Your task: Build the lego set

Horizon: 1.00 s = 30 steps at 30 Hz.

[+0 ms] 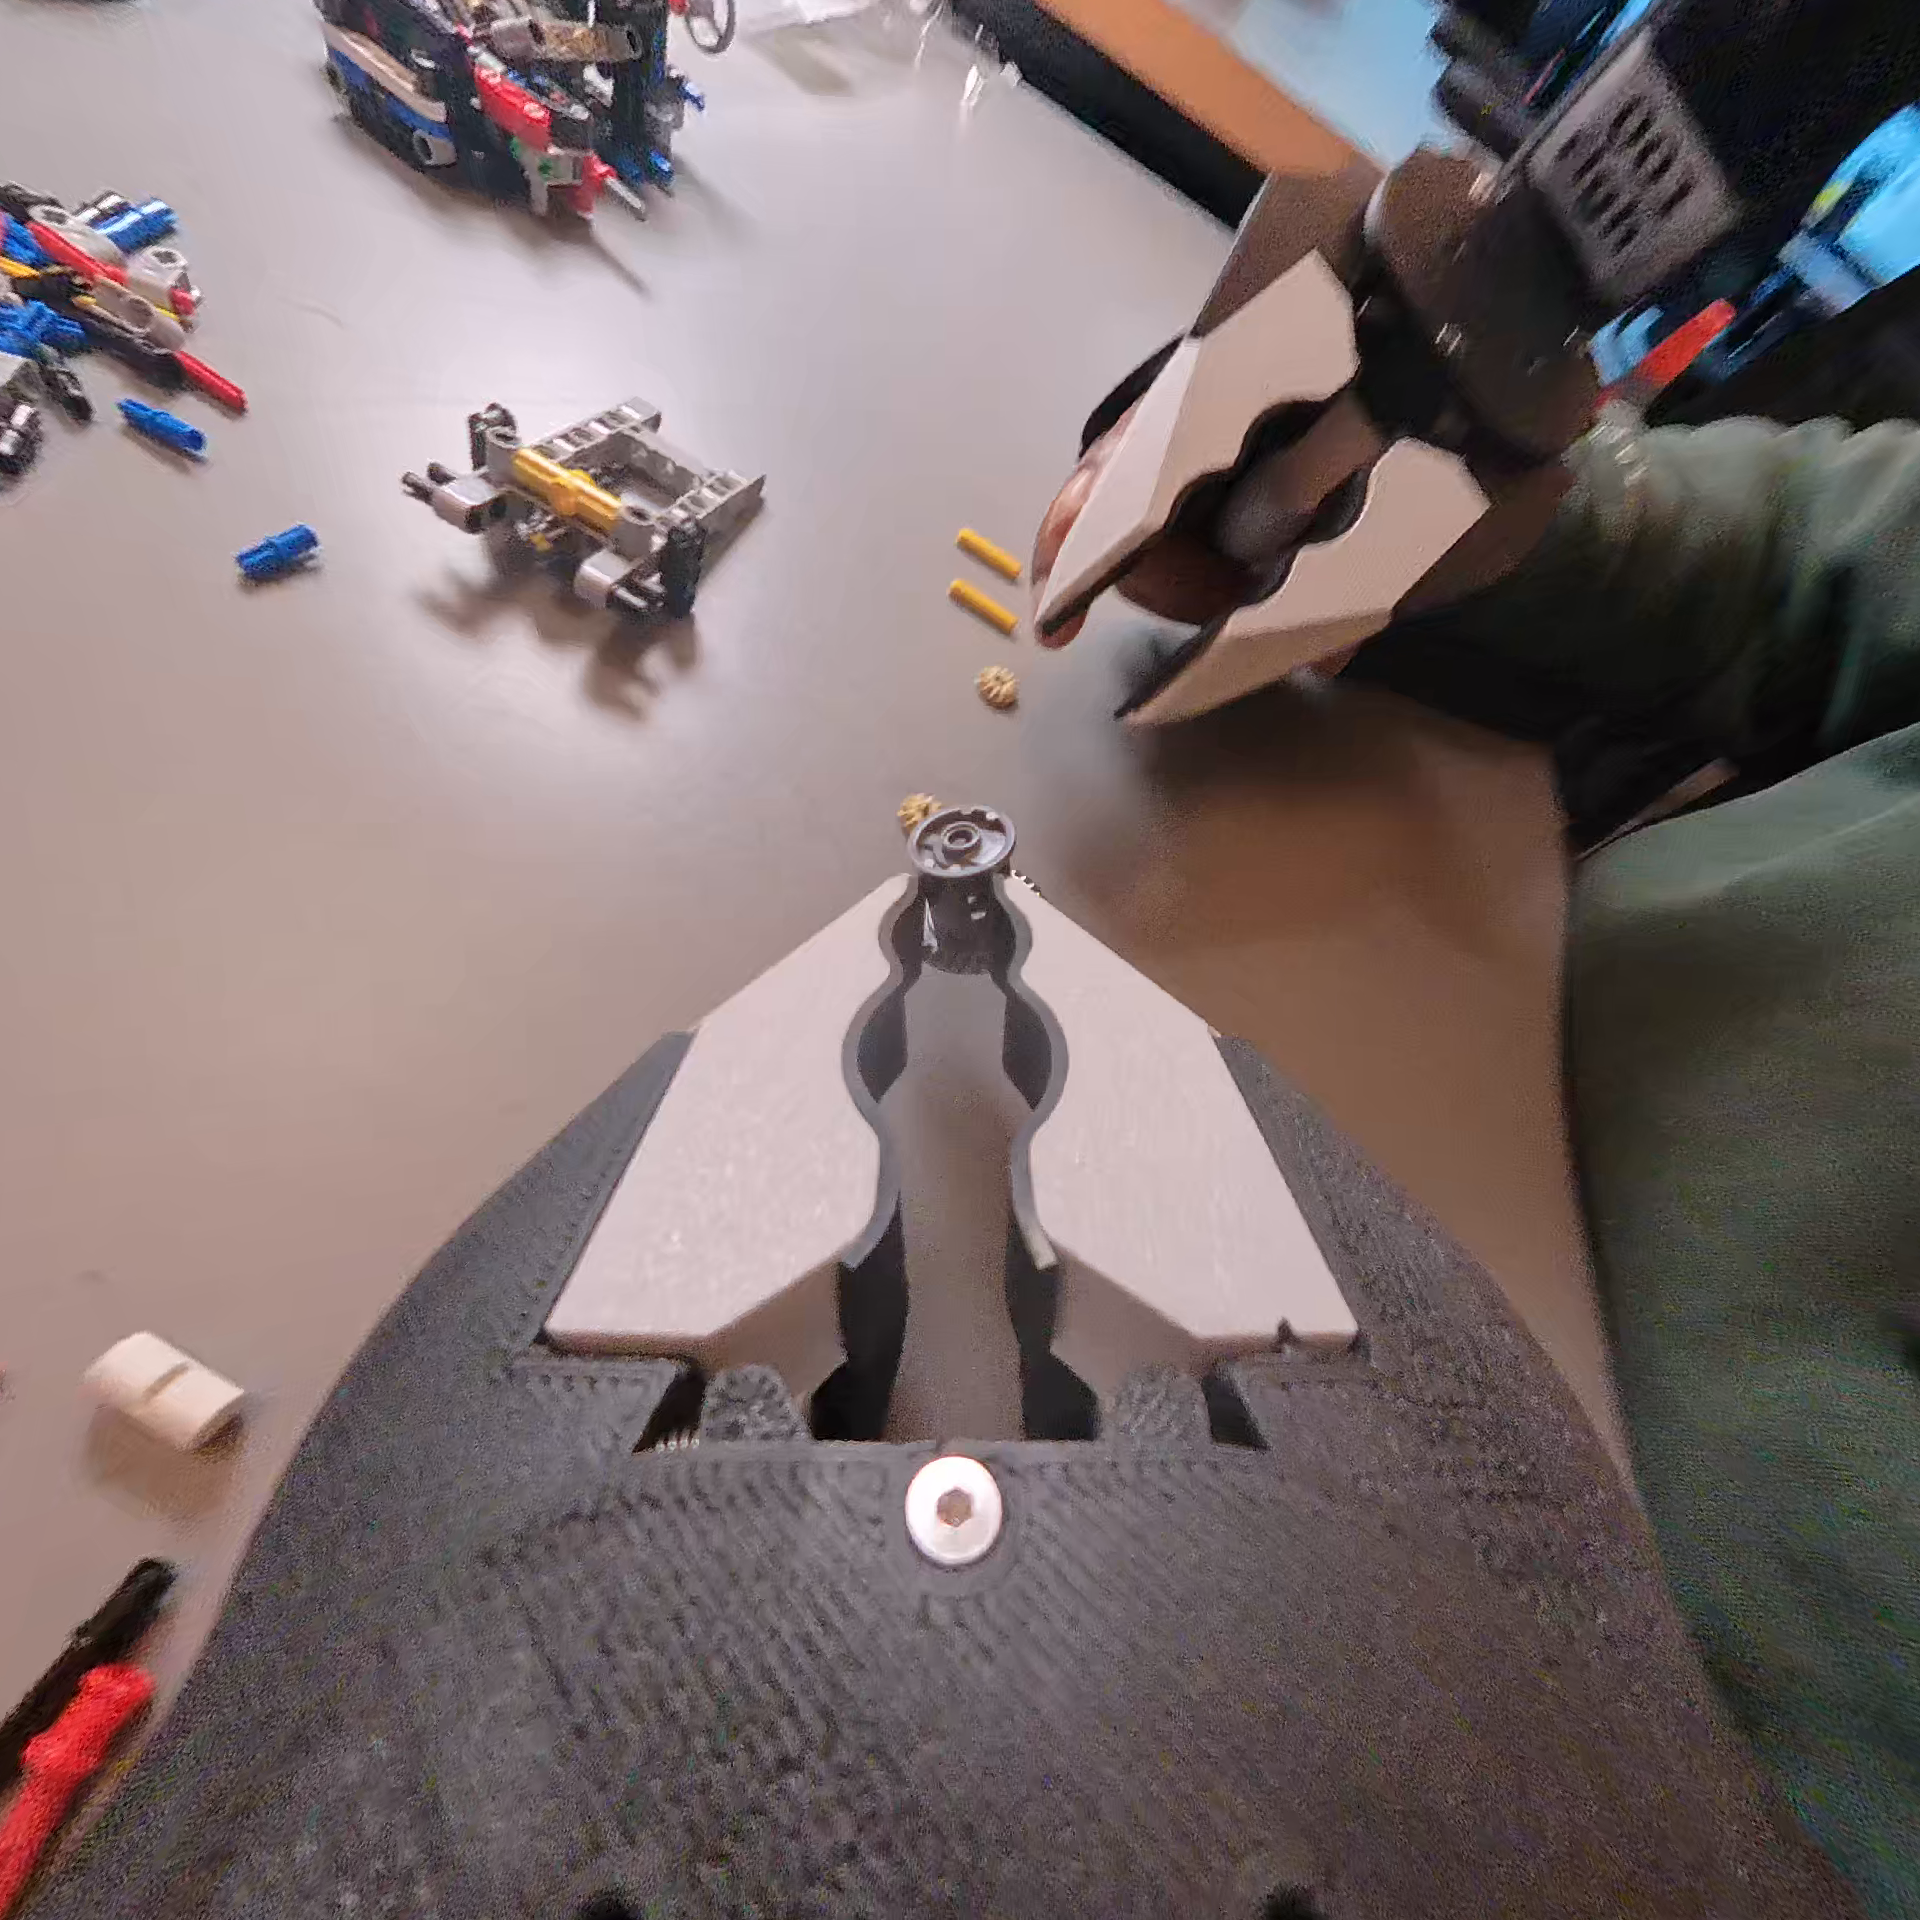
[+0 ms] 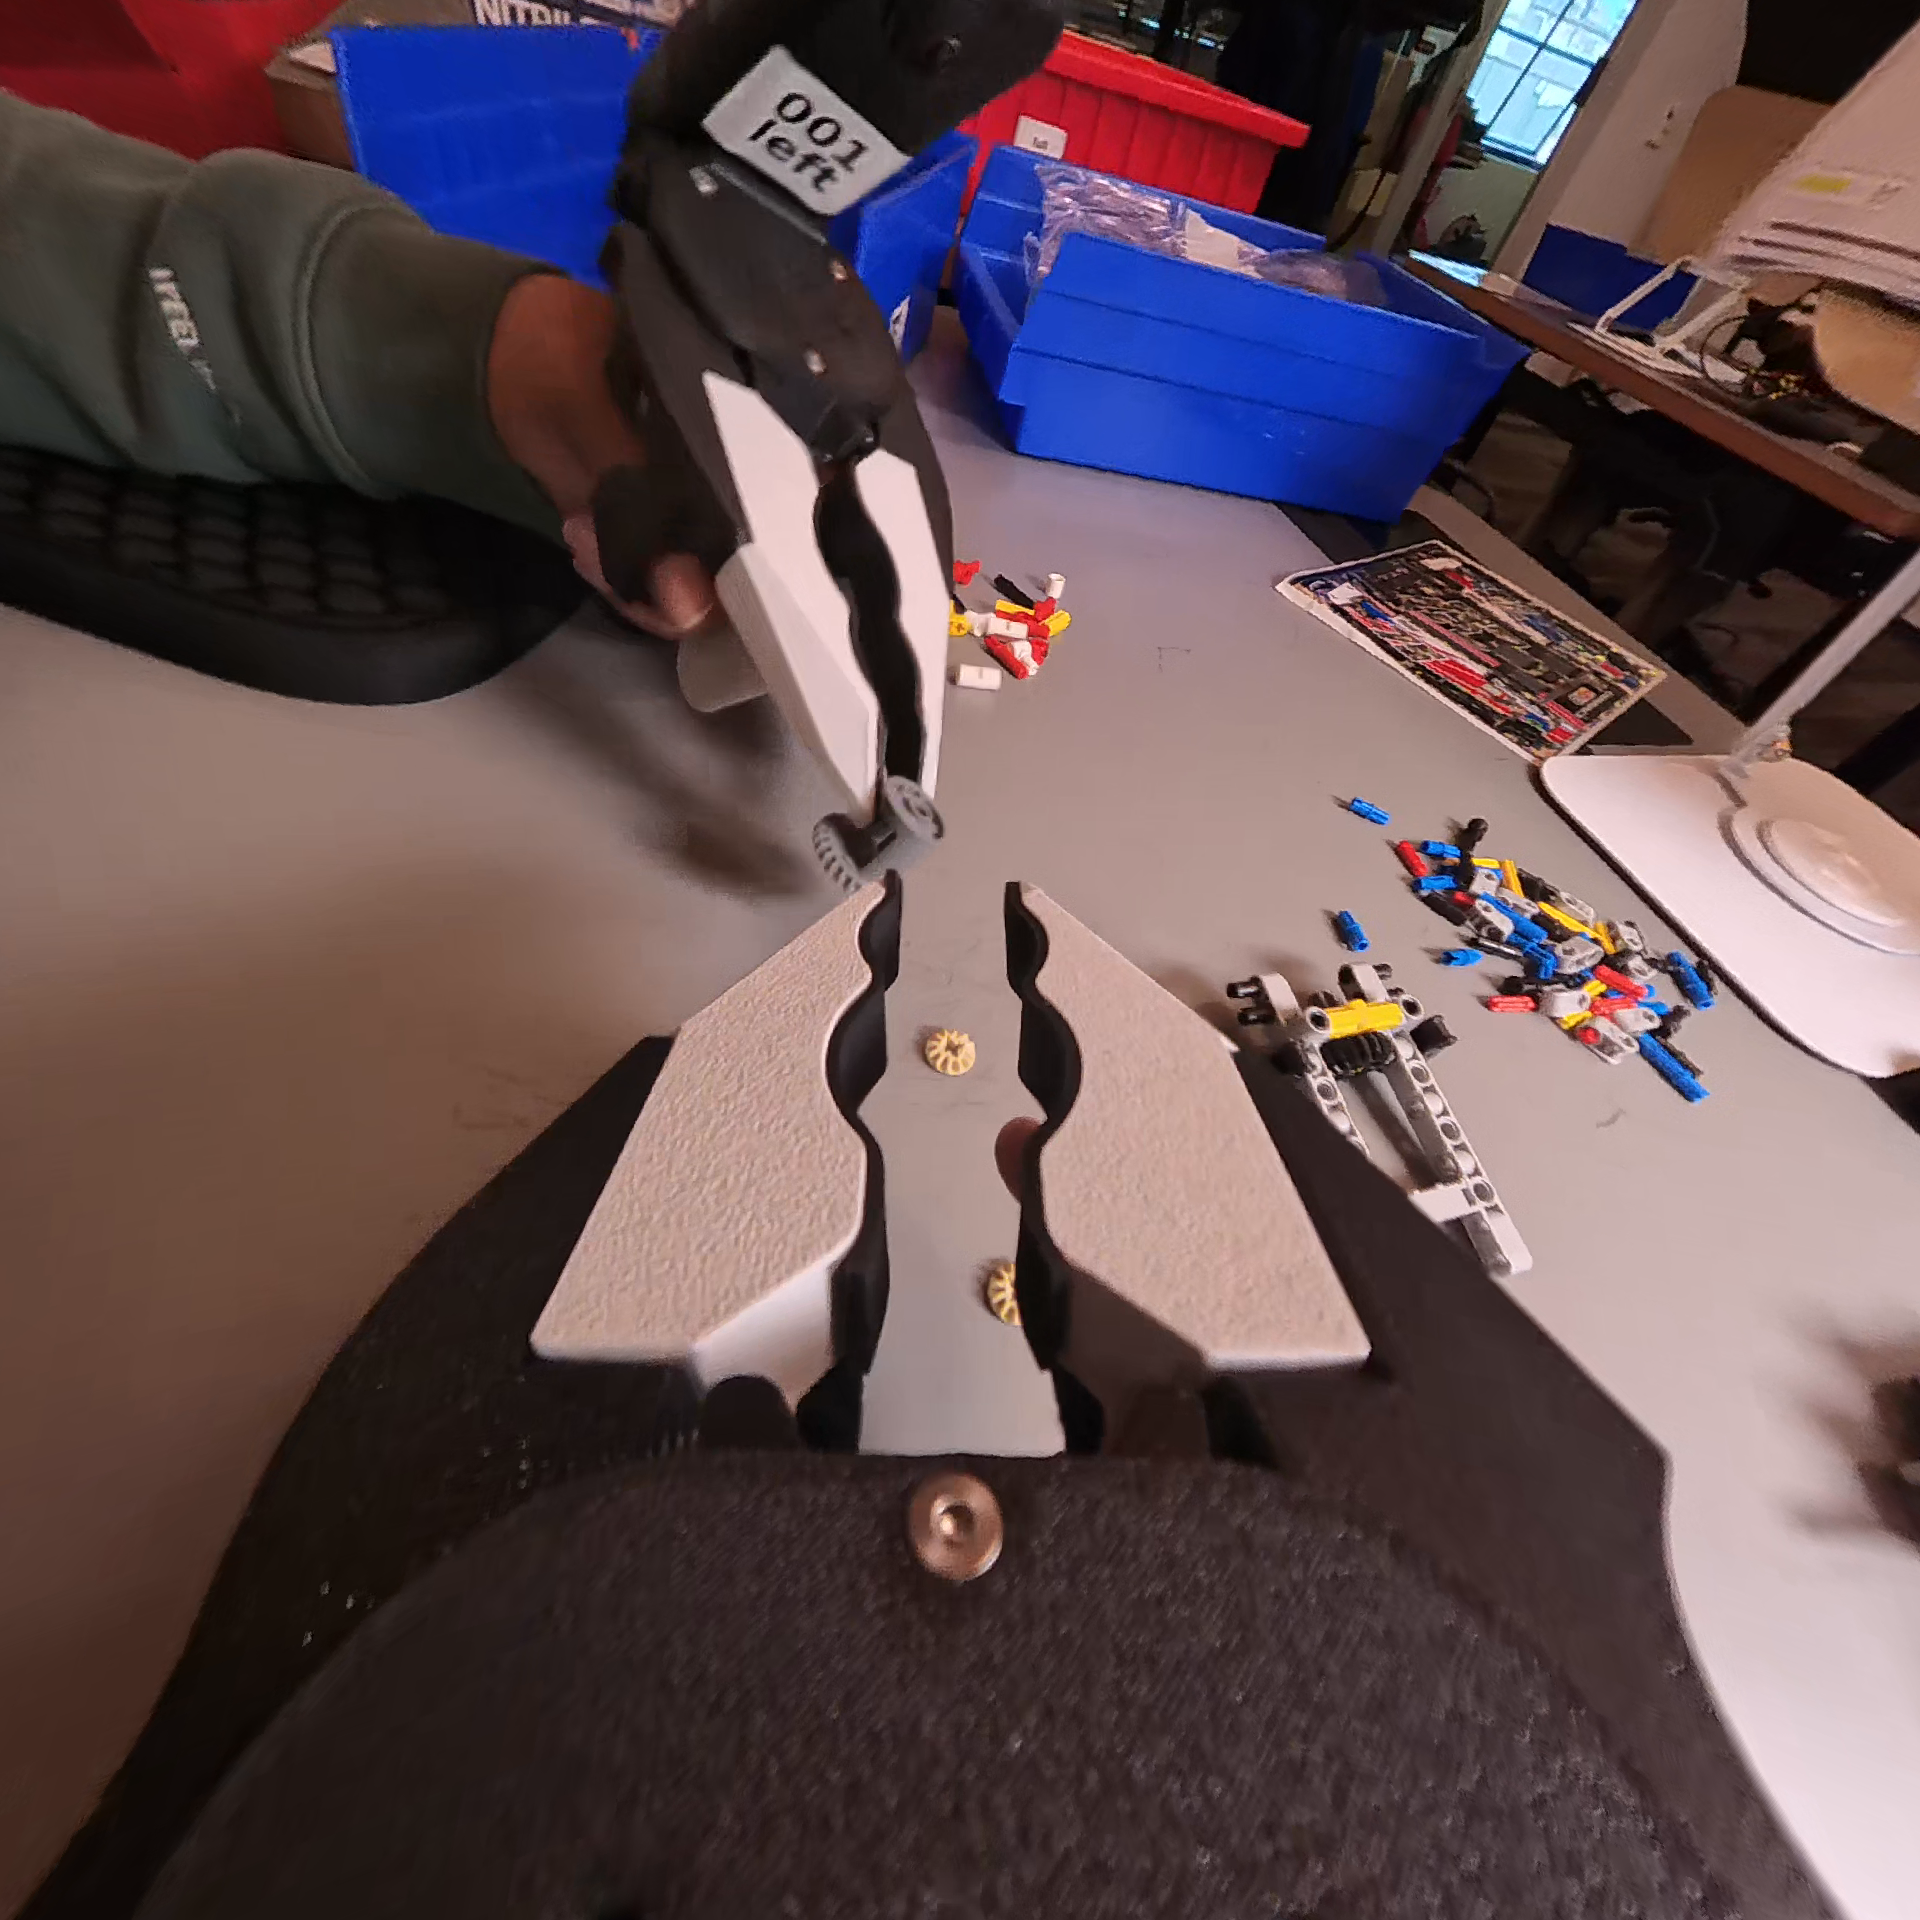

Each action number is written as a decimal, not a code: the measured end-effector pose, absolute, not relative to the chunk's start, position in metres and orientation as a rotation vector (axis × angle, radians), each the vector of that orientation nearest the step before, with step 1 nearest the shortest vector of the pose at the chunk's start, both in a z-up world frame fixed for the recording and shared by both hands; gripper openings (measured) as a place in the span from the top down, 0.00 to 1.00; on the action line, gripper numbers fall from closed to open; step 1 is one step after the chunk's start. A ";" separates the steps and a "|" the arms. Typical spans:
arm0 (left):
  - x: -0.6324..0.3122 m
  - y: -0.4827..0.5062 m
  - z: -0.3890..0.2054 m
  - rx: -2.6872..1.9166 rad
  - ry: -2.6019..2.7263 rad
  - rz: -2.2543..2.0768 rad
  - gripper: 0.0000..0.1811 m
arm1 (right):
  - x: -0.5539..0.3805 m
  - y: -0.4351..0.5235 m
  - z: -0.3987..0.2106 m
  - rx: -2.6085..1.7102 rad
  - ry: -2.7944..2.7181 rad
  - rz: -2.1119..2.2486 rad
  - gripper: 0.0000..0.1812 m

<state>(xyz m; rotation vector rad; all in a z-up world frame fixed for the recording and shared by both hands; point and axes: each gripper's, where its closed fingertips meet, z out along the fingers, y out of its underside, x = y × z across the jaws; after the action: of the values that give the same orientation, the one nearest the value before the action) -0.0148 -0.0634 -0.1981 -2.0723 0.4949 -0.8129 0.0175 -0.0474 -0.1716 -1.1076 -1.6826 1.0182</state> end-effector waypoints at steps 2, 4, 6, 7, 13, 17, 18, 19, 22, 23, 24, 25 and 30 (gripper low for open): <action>-0.010 -0.067 -0.187 -2.028 0.444 -0.952 0.94 | 0.018 -0.055 -0.172 -1.060 -1.707 1.020 0.88; -0.005 -0.070 -0.178 -1.989 0.401 -1.088 0.95 | 0.018 -0.061 -0.171 -1.008 -1.729 1.011 0.85; 0.001 -0.075 -0.171 -1.958 0.368 -1.212 0.95 | 0.018 -0.068 -0.171 -0.952 -1.746 0.993 0.81; 0.003 -0.076 -0.169 -1.945 0.351 -1.267 0.95 | 0.018 -0.070 -0.171 -0.929 -1.758 0.981 0.78; 0.006 -0.076 -0.159 -1.873 0.203 -1.512 0.97 | 0.015 -0.078 -0.167 -0.870 -1.771 0.962 0.72; 0.011 -0.076 -0.160 -1.875 0.181 -1.565 0.97 | 0.012 -0.080 -0.164 -0.850 -1.770 0.950 0.74; 0.013 -0.076 -0.162 -1.886 0.180 -1.565 0.97 | 0.012 -0.081 -0.165 -0.842 -1.773 0.946 0.75; 0.015 -0.076 -0.164 -1.897 0.180 -1.563 0.97 | 0.012 -0.082 -0.165 -0.830 -1.775 0.941 0.77; 0.015 -0.075 -0.165 -1.899 0.155 -1.576 0.97 | 0.012 -0.085 -0.163 -0.804 -1.767 0.918 0.87; 0.014 -0.074 -0.163 -1.888 0.144 -1.582 0.97 | 0.011 -0.083 -0.163 -0.814 -1.757 0.911 0.87; 0.012 -0.073 -0.160 -1.866 0.137 -1.585 0.95 | 0.011 -0.082 -0.161 -0.815 -1.741 0.915 0.88; 0.009 -0.071 -0.154 -1.830 0.127 -1.588 0.92 | 0.011 -0.081 -0.159 -0.818 -1.725 0.920 0.88; -0.008 -0.071 -0.134 -1.717 0.141 -1.537 0.88 | 0.013 -0.075 -0.145 -0.829 -1.643 0.978 0.88</action>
<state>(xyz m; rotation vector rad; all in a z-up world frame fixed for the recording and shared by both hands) -0.0077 -0.0708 -0.1339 -1.7170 0.1411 -1.5368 0.0134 -0.0753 -0.1449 -0.8288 -1.6426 0.9777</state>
